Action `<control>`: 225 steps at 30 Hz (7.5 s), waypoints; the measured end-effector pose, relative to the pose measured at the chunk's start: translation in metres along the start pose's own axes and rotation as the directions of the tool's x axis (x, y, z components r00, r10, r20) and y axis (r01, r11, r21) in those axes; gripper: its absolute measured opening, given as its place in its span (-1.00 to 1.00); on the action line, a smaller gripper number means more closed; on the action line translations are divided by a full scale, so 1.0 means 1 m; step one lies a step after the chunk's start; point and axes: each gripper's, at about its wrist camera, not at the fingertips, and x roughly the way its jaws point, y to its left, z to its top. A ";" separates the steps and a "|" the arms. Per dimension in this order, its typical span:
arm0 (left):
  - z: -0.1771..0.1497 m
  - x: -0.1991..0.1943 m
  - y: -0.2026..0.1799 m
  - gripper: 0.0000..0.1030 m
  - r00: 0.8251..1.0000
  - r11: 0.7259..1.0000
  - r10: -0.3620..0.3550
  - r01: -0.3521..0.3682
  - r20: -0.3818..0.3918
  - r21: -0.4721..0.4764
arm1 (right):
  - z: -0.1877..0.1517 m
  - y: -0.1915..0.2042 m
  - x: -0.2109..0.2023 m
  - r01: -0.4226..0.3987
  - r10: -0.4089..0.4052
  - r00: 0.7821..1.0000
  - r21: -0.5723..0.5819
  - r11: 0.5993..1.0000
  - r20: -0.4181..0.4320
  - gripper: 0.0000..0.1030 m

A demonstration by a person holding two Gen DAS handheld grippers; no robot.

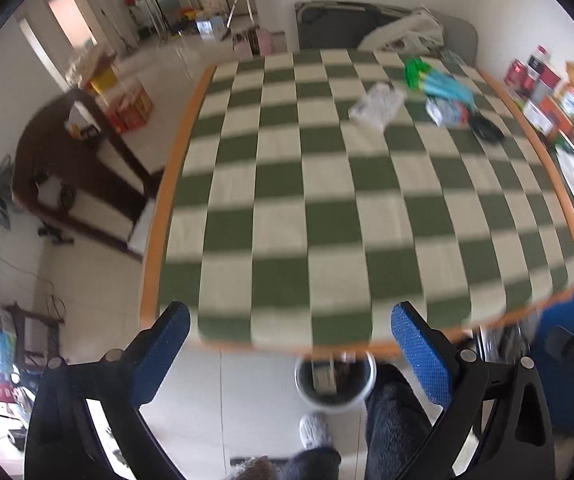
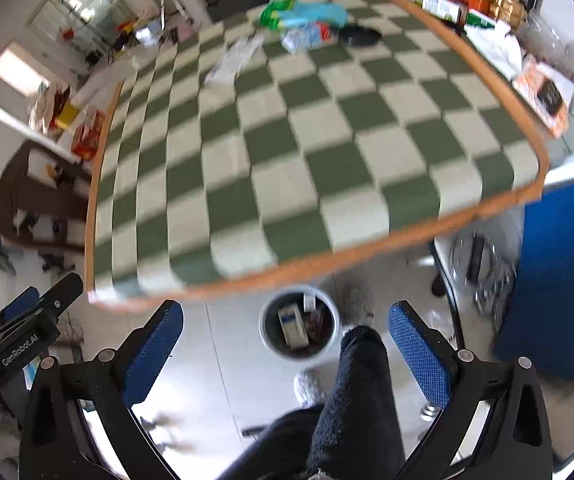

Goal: Collect trash
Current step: 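Raise both open tools from the bin back toward the table, then grasp the white leaflet with the left tool while the right tool grasps the Pure Milk carton, then carry the leaflet and milk carton to the bin and open both tools, then raise both open tools from the bin back toward the table, then grasp the blue snack bag with the left tool while the right tool grasps the black lid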

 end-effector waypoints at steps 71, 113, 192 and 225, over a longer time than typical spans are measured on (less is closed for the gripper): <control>0.257 0.280 -0.077 0.39 0.913 0.994 -0.083 0.048 -0.399 -0.096 | 0.408 0.041 0.299 0.060 -0.067 0.967 -0.037 0.998 -0.246 0.12; -0.194 0.101 0.003 0.39 0.842 0.919 -0.384 0.309 -0.379 -0.244 | -0.120 -0.050 0.107 -0.102 0.110 0.972 0.047 0.994 -0.206 0.11; -0.251 0.024 0.025 1.00 0.949 0.990 -0.135 0.117 -0.284 -0.079 | -0.191 -0.019 0.095 0.090 -0.131 0.968 -0.191 0.978 -0.216 1.00; 0.234 0.163 -0.131 0.99 0.936 0.931 -0.258 0.175 -0.239 -0.320 | 0.360 -0.121 0.139 0.055 -0.046 0.995 0.109 0.993 -0.085 1.00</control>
